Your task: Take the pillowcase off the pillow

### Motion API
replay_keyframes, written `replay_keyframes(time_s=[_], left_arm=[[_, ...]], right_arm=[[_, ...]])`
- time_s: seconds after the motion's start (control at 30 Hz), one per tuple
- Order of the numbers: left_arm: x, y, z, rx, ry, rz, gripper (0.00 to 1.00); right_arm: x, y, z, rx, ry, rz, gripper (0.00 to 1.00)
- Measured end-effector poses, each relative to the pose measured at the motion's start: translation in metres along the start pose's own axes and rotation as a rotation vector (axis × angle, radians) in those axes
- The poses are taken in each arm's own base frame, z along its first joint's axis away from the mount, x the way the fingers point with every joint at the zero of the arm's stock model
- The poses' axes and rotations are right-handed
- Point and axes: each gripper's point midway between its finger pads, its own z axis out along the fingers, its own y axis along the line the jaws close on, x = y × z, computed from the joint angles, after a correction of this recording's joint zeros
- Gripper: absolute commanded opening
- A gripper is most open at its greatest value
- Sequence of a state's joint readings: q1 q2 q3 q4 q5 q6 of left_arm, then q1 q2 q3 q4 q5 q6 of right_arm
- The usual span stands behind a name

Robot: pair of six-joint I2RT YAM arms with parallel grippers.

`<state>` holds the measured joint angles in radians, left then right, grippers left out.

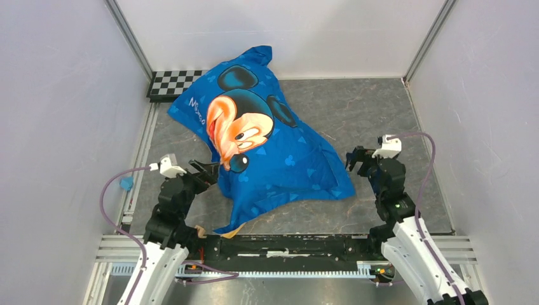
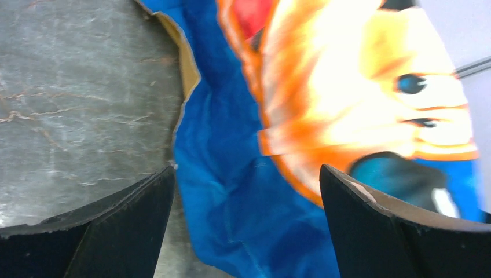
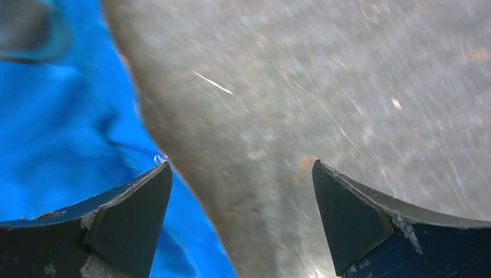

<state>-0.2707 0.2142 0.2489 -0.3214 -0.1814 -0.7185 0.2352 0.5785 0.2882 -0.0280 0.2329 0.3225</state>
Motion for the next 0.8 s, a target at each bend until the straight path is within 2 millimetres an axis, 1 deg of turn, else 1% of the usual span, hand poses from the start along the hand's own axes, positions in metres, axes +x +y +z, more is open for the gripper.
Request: replay_keyframes(time_s=[0.03, 0.07, 0.1, 0.13, 0.2, 0.3, 0.4, 0.47, 0.6, 0.63, 0.73, 0.8], left_arm=[[-0.008, -0.01, -0.005, 0.019, 0.003, -0.021, 1.0], [-0.014, -0.018, -0.009, 0.033, 0.004, -0.03, 1.0], [-0.021, -0.025, -0.013, 0.042, 0.006, -0.036, 1.0], [-0.03, -0.033, -0.017, 0.048, 0.006, -0.038, 1.0], [-0.044, -0.048, -0.022, 0.059, 0.015, -0.038, 1.0], [-0.054, -0.064, -0.023, 0.072, 0.048, -0.035, 1.0], [-0.045, -0.075, -0.019, 0.096, 0.135, -0.027, 0.98], [-0.03, -0.081, -0.016, 0.122, 0.227, -0.024, 0.97], [-0.004, -0.088, -0.018, 0.164, 0.369, -0.031, 0.94], [0.0, -0.089, -0.019, 0.177, 0.394, -0.033, 0.93], [0.014, -0.092, -0.017, 0.2, 0.461, -0.045, 0.87], [0.024, -0.094, -0.014, 0.213, 0.513, -0.065, 0.8]], right_arm=[[-0.019, 0.014, -0.003, -0.059, -0.019, -0.008, 0.98], [-0.03, 0.022, -0.004, -0.097, -0.031, -0.012, 0.98], [-0.043, 0.035, -0.008, -0.157, -0.042, -0.02, 0.98], [-0.053, 0.047, -0.011, -0.215, -0.045, -0.027, 0.98], [-0.062, 0.067, -0.017, -0.321, -0.036, -0.042, 0.98], [-0.061, 0.094, -0.025, -0.455, 0.031, -0.071, 0.98], [-0.049, 0.118, -0.035, -0.552, 0.1, -0.115, 0.98], [-0.04, 0.138, -0.048, -0.629, 0.147, -0.161, 0.98], [-0.031, 0.169, -0.068, -0.751, 0.194, -0.237, 0.98], [-0.027, 0.175, -0.071, -0.773, 0.204, -0.254, 0.98], [-0.015, 0.179, -0.077, -0.795, 0.233, -0.292, 0.98], [-0.009, 0.178, -0.075, -0.788, 0.243, -0.308, 0.98]])
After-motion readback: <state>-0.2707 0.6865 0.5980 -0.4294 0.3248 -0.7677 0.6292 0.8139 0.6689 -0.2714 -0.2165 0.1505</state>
